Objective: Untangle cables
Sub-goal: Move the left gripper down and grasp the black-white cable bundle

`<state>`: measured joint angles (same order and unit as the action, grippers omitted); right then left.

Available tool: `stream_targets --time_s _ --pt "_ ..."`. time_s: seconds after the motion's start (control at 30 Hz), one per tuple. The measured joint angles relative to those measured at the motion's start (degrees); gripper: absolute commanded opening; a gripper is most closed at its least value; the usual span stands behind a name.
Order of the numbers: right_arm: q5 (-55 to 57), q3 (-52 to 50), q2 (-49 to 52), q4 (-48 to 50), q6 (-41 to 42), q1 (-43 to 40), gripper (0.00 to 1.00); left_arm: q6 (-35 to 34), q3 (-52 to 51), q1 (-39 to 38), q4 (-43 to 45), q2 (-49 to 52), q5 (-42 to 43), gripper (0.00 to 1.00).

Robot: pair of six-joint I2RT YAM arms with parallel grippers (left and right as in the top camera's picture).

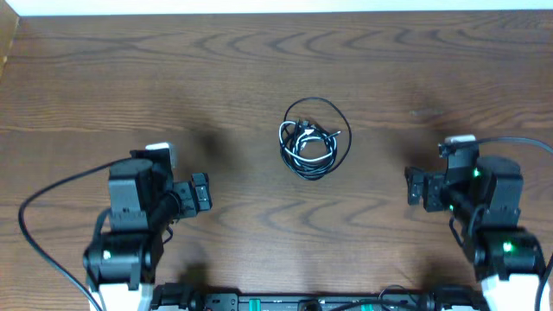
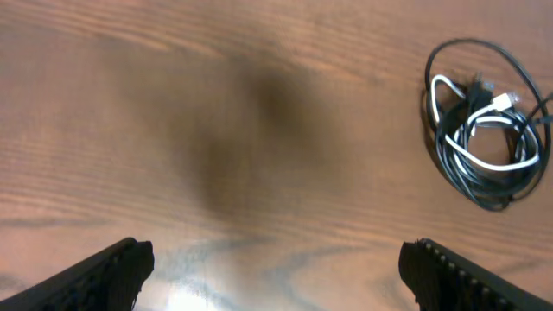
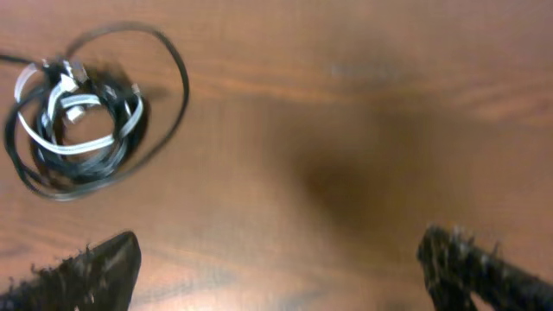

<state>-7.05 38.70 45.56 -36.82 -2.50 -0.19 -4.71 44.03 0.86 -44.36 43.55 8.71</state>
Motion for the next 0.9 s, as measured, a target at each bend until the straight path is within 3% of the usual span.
stream_targets --time_s 0.1,0.27,0.5,0.7,0.9 --pt "-1.4 10.8 8.9 -8.4 0.3 0.0 0.99 0.0 7.2 0.0 -5.9 6.1 2.4 0.96" --pt "-6.2 12.2 14.5 -7.4 1.4 0.0 0.99 0.0 7.8 0.0 -8.3 8.0 4.9 0.96" --pt "-12.7 12.2 15.6 -3.8 3.4 0.1 0.99 0.0 8.1 -2.6 -0.6 11.4 8.8 0.96" --pt "-7.3 15.1 17.7 -7.5 3.8 6.5 0.99 0.0 15.6 -14.6 0.3 27.4 6.4 0.96" --pt "-4.7 16.2 20.5 -8.5 4.1 7.8 0.99 -0.7 16.9 -21.6 12.7 42.3 11.0 0.92"
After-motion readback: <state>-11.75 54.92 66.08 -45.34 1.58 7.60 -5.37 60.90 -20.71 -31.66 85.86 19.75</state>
